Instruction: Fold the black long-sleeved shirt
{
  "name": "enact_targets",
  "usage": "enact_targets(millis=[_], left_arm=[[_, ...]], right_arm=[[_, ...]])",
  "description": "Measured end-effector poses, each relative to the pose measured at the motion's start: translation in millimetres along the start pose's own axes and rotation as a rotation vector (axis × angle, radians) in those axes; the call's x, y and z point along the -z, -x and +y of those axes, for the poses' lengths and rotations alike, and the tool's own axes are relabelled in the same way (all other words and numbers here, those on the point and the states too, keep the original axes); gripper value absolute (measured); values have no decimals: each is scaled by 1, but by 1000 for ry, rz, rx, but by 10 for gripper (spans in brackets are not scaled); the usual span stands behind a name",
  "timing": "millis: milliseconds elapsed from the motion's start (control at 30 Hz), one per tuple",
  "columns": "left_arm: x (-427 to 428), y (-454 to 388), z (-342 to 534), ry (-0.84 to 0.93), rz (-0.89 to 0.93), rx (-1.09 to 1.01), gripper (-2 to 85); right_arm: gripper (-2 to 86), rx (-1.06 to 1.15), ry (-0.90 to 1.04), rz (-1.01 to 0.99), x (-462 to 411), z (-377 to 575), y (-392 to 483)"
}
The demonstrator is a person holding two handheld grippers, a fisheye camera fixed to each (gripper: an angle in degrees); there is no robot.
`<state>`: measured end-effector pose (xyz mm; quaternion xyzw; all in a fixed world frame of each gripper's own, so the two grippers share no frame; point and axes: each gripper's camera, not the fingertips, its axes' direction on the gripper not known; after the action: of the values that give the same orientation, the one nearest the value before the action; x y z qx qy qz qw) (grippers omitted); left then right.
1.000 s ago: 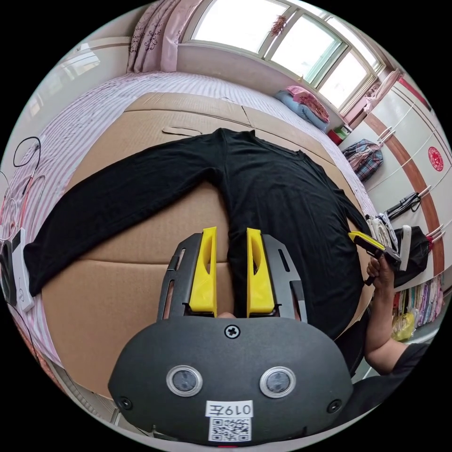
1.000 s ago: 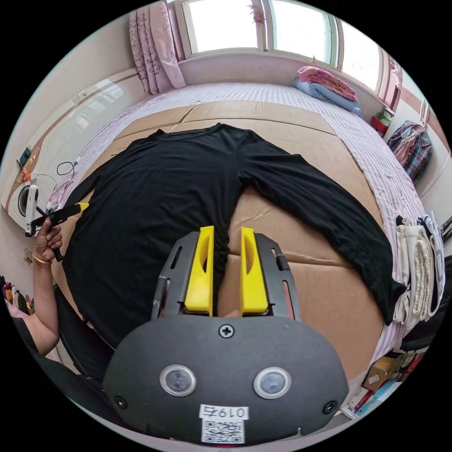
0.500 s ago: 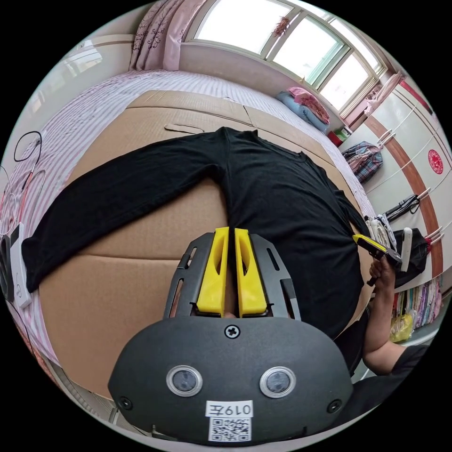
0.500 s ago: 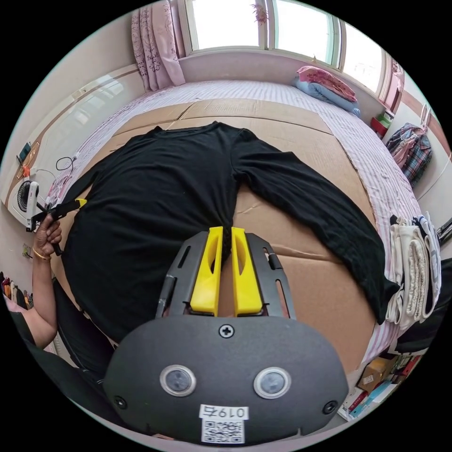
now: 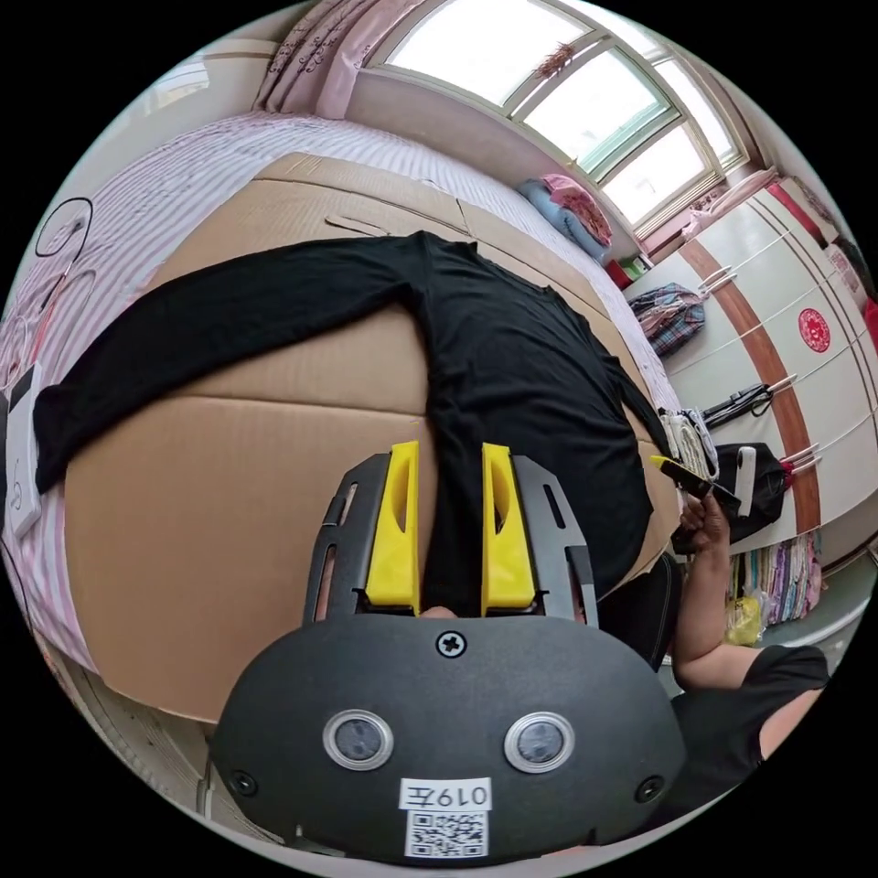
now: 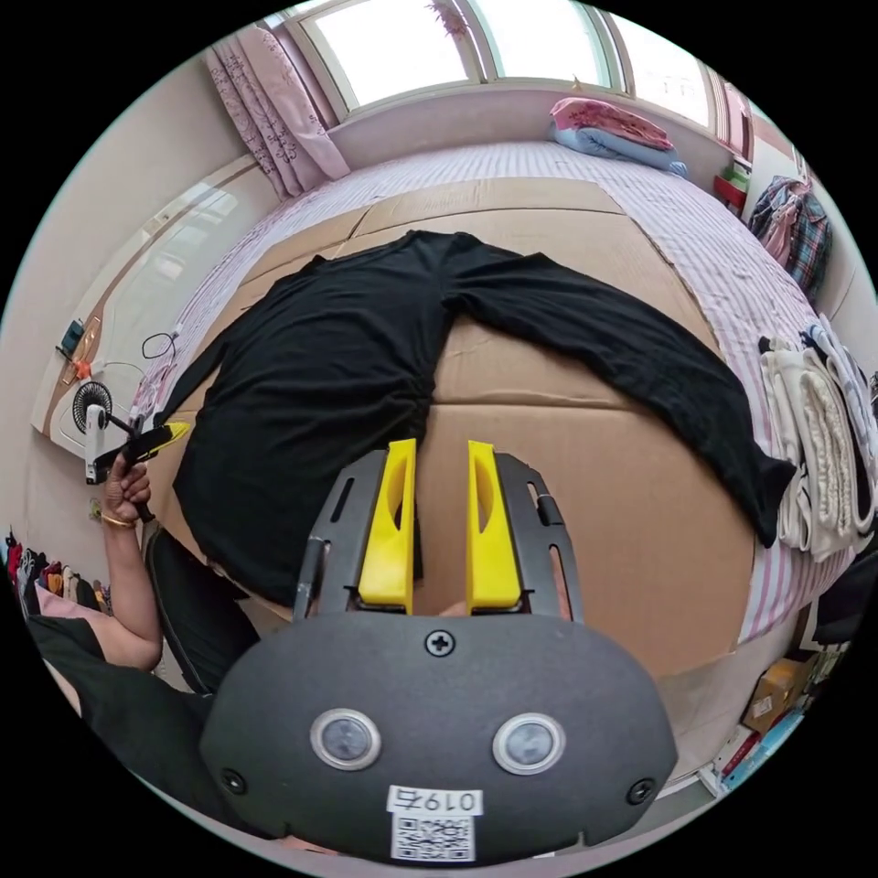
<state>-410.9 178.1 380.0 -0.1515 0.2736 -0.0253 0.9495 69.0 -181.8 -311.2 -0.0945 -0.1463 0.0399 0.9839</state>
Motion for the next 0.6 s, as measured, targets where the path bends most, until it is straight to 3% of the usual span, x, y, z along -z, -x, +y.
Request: enact_targets(millis=[267, 467, 600], left_arm=[[24, -23, 50, 12, -47, -6, 89], [39, -42, 62, 12, -118, -24, 78], [48, -47, 65, 19, -160, -32, 57]], right_arm=[[69, -21, 1, 20, -26, 50, 15], [77, 2, -2, 166, -50, 78, 40], [30, 39, 2, 197, -68, 96, 49]])
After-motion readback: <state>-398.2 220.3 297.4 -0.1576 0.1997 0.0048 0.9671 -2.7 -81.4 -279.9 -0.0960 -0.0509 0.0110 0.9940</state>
